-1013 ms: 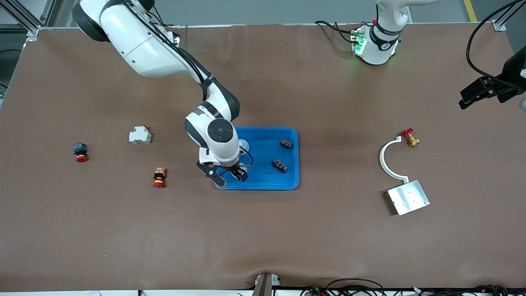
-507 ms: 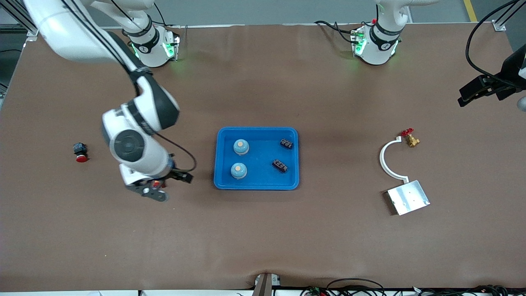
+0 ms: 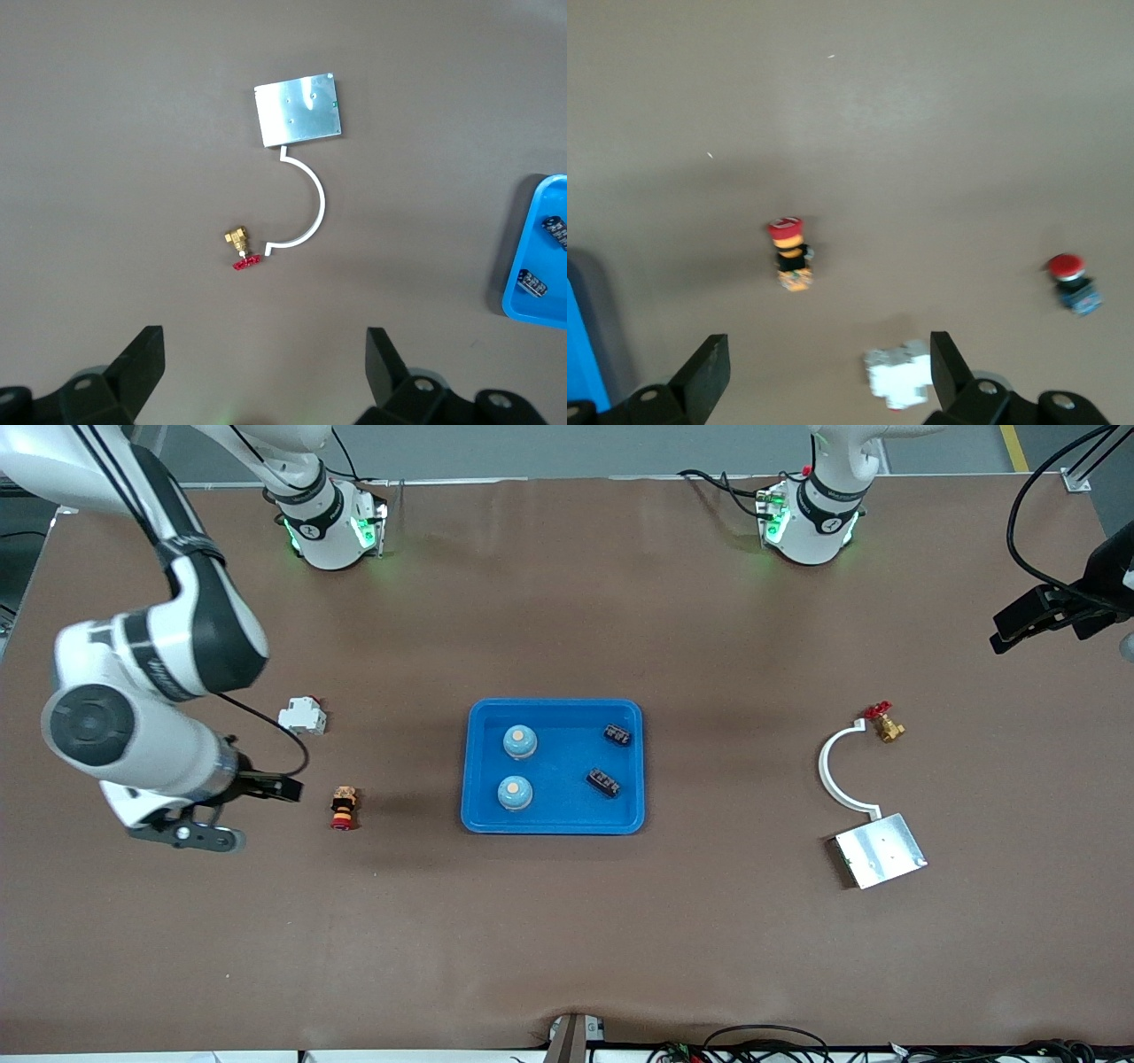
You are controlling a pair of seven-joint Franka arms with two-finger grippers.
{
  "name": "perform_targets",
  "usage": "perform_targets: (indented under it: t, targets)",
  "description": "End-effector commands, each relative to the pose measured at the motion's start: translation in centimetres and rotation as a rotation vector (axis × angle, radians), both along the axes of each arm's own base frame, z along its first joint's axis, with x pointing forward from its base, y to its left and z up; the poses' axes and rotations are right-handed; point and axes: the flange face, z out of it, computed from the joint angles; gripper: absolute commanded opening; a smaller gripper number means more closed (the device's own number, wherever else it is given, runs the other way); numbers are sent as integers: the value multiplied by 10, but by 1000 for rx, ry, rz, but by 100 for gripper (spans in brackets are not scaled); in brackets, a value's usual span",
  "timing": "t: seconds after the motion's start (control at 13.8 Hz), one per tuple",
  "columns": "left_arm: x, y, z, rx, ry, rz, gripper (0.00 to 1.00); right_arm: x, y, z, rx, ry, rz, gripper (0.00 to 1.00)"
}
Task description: Place electrolytic capacitor and blue bell in tray
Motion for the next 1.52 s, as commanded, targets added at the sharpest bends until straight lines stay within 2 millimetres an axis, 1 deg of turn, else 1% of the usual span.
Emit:
perform_targets:
  t: [0.0, 0.07, 0.14, 0.29, 0.36, 0.43, 0.51, 0.58, 0.65, 0.72, 0.87, 0.94, 1.16, 1.23, 1.3, 1.45]
  targets:
    - [-3, 2, 5, -3, 4, -7, 100, -10, -56, 30, 72, -5, 54, 100]
    - [-3, 2, 5, -3, 4, -8, 100, -13, -70, 44, 86, -21, 72, 100]
    - [-3, 2, 5, -3, 4, -8, 100, -15, -89, 52, 85, -32, 98, 100]
    - [-3, 2, 4, -3, 6, -8, 100, -23, -122, 66, 85, -38, 149, 100]
    - [-3, 2, 4, -3, 6, -7, 100, -28, -135, 75, 93, -44, 156, 100]
    - [-3, 2, 4, -3, 6, -7, 100, -38, -142, 86, 113, -37, 144, 100]
    - [-4, 3, 5, -3, 4, -5, 100, -46, -143, 98, 125, -37, 128, 100]
    - [-4, 5, 5, -3, 4, -4, 100, -57, -136, 110, 105, -38, 127, 100]
    - [-4, 6, 7, -3, 0, -2, 100, -69, -121, 119, 73, -42, 132, 100]
    - [-4, 5, 5, -3, 3, -4, 100, -81, -119, 132, 46, -53, 117, 100]
    - [-4, 1, 7, -3, 0, -10, 100, -108, -127, 148, 103, -79, 65, 100]
    - [-4, 2, 8, -1, -7, -10, 100, -117, -124, 154, 105, -78, 66, 100]
    - [-3, 6, 7, -2, -8, -2, 100, -145, -116, 183, 102, -72, 70, 100]
    - [-3, 5, 7, -3, -8, -2, 100, -154, -115, 189, 98, -79, 70, 100]
    - [-4, 4, 6, -3, -1, -5, 100, -161, -109, 190, 99, -81, 77, 100]
    - [-4, 2, 8, -3, -5, -7, 100, -169, -104, 191, 120, -85, 69, 100]
